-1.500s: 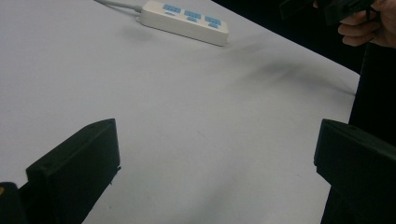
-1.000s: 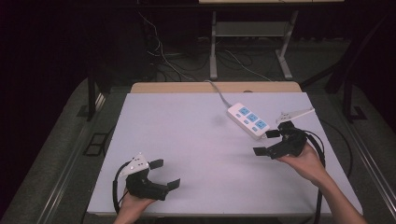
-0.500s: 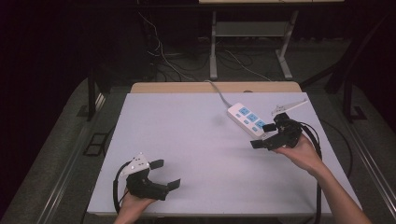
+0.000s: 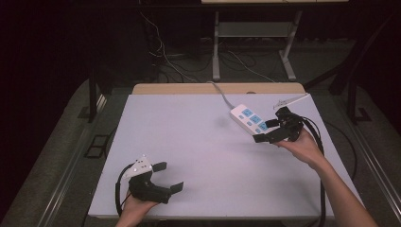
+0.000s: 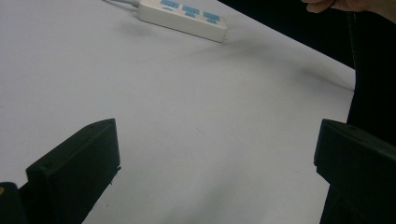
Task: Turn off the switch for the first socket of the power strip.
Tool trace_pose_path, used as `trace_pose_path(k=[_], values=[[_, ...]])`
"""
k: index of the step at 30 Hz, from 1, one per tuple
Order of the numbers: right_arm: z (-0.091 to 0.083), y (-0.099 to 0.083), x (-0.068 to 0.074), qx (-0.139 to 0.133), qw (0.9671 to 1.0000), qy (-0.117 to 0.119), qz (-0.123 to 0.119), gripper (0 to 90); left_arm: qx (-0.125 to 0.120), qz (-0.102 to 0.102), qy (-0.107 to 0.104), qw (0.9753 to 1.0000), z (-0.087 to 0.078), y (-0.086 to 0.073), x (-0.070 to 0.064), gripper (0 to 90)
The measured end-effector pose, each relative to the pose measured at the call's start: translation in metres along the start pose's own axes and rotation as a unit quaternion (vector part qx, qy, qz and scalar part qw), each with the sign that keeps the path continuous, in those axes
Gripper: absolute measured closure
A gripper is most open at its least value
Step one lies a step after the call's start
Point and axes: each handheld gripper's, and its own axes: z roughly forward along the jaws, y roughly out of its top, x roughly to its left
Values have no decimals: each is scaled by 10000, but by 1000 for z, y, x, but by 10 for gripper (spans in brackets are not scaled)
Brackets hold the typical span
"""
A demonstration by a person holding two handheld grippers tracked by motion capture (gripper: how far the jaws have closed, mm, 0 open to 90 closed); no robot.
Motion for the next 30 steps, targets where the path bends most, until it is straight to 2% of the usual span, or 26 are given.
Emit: trace_pose_path(k=[9, 25, 30], values=[[5, 10, -12, 33, 9999, -52, 83, 6, 11, 3, 3, 10000, 0, 0, 0, 0], [10, 34, -24, 88, 9998, -146, 100, 6, 1, -8, 6, 10000, 0, 0, 0, 0], [10, 42, -29, -1, 9998, -163, 151, 6, 2, -8, 10, 10000, 0, 0, 0, 0]])
